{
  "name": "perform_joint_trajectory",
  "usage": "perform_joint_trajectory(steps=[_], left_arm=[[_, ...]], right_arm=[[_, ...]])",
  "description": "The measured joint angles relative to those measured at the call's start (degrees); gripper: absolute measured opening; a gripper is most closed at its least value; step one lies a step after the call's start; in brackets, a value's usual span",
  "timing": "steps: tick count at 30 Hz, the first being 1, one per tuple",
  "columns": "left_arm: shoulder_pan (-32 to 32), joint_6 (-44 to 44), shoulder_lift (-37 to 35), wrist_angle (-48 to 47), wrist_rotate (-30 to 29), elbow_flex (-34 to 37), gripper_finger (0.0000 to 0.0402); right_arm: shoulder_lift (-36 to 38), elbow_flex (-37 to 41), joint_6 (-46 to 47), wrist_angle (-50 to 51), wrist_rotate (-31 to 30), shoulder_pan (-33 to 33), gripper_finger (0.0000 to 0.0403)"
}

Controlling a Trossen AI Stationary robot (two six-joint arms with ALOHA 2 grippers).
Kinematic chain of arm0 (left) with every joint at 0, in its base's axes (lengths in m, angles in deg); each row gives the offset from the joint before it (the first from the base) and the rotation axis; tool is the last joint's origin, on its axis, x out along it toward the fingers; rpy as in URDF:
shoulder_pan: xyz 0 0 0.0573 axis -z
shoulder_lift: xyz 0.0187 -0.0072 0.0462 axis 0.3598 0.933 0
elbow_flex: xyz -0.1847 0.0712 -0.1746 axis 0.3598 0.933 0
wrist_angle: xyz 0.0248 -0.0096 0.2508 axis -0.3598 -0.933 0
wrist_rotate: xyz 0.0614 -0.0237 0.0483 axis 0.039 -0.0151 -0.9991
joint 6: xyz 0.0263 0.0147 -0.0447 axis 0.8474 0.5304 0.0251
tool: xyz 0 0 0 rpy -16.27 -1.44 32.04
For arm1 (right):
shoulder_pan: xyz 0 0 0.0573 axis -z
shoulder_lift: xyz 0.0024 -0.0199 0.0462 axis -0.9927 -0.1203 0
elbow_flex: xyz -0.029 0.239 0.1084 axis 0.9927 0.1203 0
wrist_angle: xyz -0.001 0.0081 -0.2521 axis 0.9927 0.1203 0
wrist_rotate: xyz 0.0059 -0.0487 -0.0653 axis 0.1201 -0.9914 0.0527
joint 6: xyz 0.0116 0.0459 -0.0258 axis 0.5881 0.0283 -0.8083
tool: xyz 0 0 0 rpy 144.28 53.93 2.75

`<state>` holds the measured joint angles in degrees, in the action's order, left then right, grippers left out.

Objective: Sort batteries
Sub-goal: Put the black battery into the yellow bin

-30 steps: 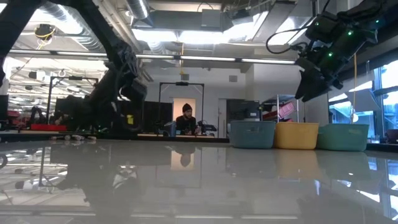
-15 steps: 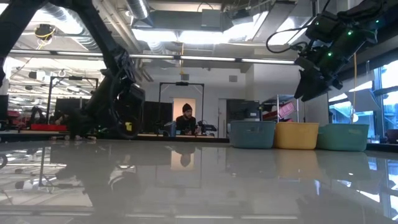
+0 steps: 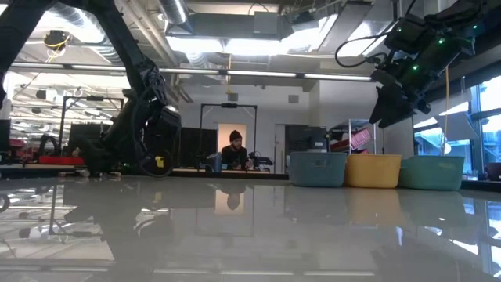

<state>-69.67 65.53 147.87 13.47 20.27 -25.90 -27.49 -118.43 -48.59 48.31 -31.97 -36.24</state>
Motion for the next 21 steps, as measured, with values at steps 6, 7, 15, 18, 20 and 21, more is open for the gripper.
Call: perform_joint_trajectory(steps=[6,7,15,18,20,21], left_arm=[[0.7,-0.5,0.0,0.2,0.5,0.1,0.0046],[1.1,-1.0,0.0,0.2,0.4,0.1,0.0036],[5.0,-2.5,0.2,0.1,-0.1,0.2,0.0020],[6.6,-1.5,0.2,0.2,-0.1,0.2,0.0032],[7.7,-1.0,0.2,0.3,-0.1,0.1,0.0033],[8.2,-0.7,0.2,0.4,-0.1,0.1,0.0031]], right_arm=[[0.0,0.0,0.8,0.0,1.7,0.0,0.0182],[0.0,0.0,0.9,0.0,1.7,0.0,0.0182],[0.0,-0.3,0.9,0.1,1.7,0.0,0.0182],[0.0,-1.0,1.0,-0.1,2.2,0.0,0.0182],[0.0,-1.4,0.9,-0.1,3.1,0.0,0.0182],[0.0,-1.6,1.0,-0.2,3.2,0.0,0.0182]])
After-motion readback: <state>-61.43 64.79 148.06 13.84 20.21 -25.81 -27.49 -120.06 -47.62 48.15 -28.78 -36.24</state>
